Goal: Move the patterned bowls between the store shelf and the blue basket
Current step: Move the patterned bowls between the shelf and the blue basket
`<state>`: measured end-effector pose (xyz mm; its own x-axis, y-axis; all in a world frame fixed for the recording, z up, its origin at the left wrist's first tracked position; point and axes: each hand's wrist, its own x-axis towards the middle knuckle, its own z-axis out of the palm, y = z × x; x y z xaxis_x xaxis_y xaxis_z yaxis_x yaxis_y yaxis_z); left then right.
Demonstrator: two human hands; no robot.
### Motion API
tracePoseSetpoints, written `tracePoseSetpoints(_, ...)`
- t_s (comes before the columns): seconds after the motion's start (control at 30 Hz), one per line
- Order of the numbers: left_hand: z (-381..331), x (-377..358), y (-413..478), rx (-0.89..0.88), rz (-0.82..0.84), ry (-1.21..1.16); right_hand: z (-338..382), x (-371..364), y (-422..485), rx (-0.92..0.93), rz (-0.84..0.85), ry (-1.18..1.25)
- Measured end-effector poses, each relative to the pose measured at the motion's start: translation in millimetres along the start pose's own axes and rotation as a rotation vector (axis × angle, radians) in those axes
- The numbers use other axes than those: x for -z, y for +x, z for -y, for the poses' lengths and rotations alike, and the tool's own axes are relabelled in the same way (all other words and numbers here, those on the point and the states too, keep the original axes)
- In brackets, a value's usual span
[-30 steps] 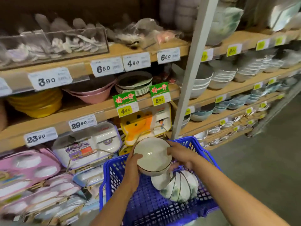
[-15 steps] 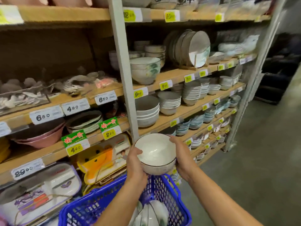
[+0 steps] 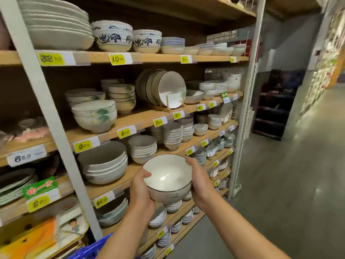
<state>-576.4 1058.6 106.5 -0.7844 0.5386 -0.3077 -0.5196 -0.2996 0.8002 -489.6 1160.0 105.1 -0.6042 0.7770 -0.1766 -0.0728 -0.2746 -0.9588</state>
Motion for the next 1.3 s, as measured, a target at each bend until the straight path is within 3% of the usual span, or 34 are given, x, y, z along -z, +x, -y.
tracePoseSetpoints(0.27,-19,-72,49,-0.026,0.066,0.008,55,19,66,0.041,0.015,0.022)
tracePoseSetpoints(0.57,-66,-112,139,-0.091,0.090,-0.016,93,-9,180,0.096,0.098,0.024)
tracePoseSetpoints(1.03,-141,-122,231,-0.369,-0.133,-0.019,131,-113,313,0.043,0.390,0.133)
tracePoseSetpoints(1.3,-168,-135,270,-0.435,-0.242,-0.033,151,-145,382,-0.093,0.657,0.157)
